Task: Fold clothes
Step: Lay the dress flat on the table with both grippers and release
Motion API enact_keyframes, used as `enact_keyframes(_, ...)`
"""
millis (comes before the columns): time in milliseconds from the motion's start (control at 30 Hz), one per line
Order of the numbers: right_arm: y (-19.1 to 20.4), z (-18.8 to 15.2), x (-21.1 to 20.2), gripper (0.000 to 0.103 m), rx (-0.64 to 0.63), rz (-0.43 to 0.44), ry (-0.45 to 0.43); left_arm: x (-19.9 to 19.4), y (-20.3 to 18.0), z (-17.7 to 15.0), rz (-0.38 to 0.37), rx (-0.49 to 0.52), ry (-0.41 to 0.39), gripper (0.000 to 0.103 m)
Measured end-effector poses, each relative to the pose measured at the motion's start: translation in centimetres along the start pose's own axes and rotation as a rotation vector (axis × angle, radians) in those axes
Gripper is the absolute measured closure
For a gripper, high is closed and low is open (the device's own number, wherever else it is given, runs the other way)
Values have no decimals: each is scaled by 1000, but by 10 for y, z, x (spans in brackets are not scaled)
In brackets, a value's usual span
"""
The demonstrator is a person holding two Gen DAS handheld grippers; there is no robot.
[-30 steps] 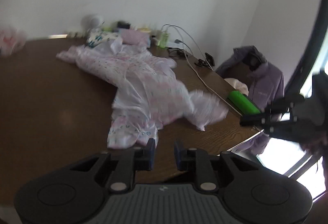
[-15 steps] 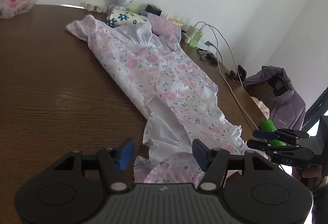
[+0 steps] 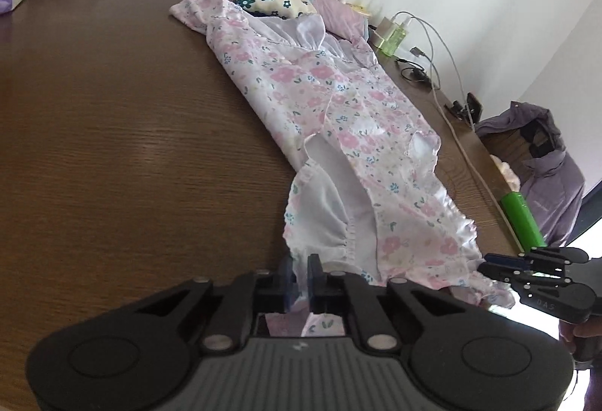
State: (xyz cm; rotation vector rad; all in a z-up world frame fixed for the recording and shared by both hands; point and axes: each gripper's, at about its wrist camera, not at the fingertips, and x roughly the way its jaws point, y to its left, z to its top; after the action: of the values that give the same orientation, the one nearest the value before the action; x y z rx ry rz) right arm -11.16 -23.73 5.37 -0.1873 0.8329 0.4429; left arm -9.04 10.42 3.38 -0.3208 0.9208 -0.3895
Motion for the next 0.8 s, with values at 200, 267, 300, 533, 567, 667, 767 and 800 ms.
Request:
enact_keyframes(200, -31, 40, 18, 78, 62, 45, -107, 41, -18, 56, 77, 179, -34, 55)
enact_keyframes(267, -33, 55, 40, 78, 65, 21, -104, 67, -29, 70, 116, 199, -10, 55)
enact_keyframes(300, -32, 61, 49, 78, 69, 20, -104, 79, -34, 74, 155, 229, -10, 55)
enact_keyframes(533, -13, 66, 70, 81, 39, -5, -89, 93, -37, 67, 301, 311, -47, 98)
enact_keyframes(567, -10, 66, 72, 83, 34, -9, -86, 88, -32, 66, 322, 300, -56, 99)
enact_keyframes(667, 0, 65, 78, 84, 18, -20, -79, 71, -17, 62, 411, 250, -107, 92)
enact_keyframes(767, 8, 57, 81, 84, 8, -10, -72, 56, -5, 66, 440, 156, -138, 78)
enact_keyframes(800, 12, 56, 79, 84, 6, -7, -71, 53, -10, 68, 442, 172, -156, 78)
